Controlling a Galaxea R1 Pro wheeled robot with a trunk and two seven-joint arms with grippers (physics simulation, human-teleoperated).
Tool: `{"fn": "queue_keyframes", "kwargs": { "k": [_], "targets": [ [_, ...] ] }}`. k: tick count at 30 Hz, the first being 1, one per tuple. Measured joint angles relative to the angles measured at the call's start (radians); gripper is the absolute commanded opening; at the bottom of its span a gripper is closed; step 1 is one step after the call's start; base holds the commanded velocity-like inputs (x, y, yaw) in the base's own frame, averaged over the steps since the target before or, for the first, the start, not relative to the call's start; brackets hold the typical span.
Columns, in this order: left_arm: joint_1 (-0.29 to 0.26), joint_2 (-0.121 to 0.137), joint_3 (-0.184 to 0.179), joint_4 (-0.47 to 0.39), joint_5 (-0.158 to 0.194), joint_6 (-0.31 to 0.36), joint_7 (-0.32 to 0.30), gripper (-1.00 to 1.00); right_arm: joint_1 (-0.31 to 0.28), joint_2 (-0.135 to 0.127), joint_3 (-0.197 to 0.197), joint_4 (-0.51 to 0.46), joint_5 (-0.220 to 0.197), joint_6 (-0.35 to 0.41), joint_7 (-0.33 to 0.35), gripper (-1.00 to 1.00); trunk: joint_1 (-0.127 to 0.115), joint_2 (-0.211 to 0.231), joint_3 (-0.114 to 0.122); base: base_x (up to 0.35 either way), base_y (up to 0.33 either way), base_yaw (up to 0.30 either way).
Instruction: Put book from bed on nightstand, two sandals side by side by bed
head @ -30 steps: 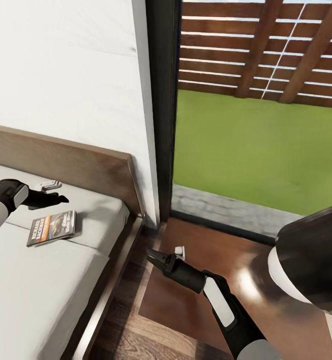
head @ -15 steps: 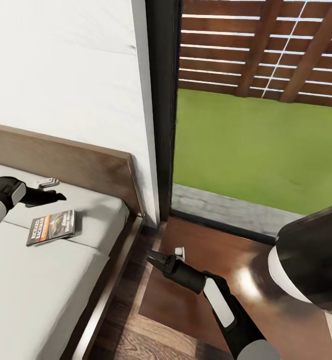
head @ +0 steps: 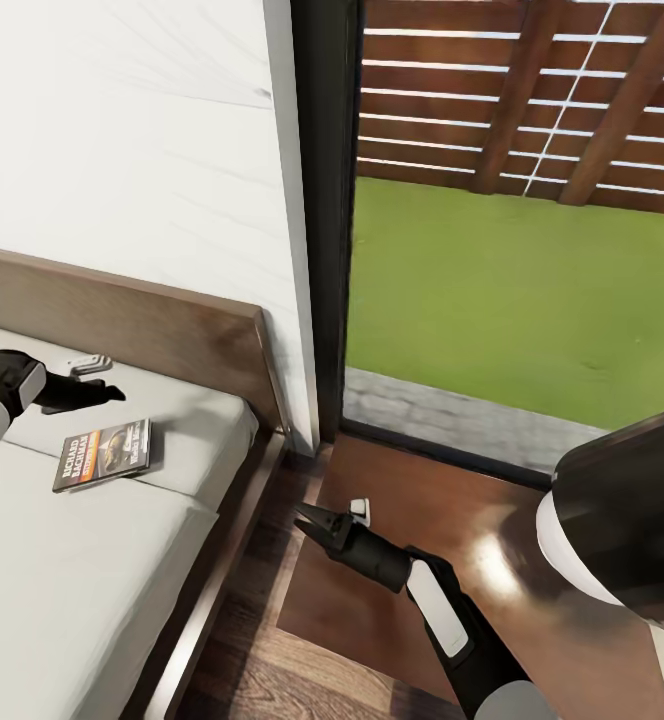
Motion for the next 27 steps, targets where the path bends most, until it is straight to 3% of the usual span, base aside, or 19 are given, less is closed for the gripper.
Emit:
{"fn": "queue_keyframes", "kwargs": {
  "k": [11, 27],
  "targets": [
    [-0.014, -0.004, 0.000, -0.001, -0.030, 0.008, 0.002, 1.00, 0.000, 0.000, 0.000, 0.001, -0.002, -0.001, 0.001, 1.00, 0.000, 0.000, -0.011, 0.000, 0.000, 0.000],
    [-0.032, -0.007, 0.000, -0.002, -0.034, 0.007, 0.003, 1.00, 0.000, 0.000, 0.000, 0.002, -0.003, -0.001, 0.002, 1.00, 0.000, 0.000, -0.036, 0.000, 0.000, 0.000]
  ]
}}
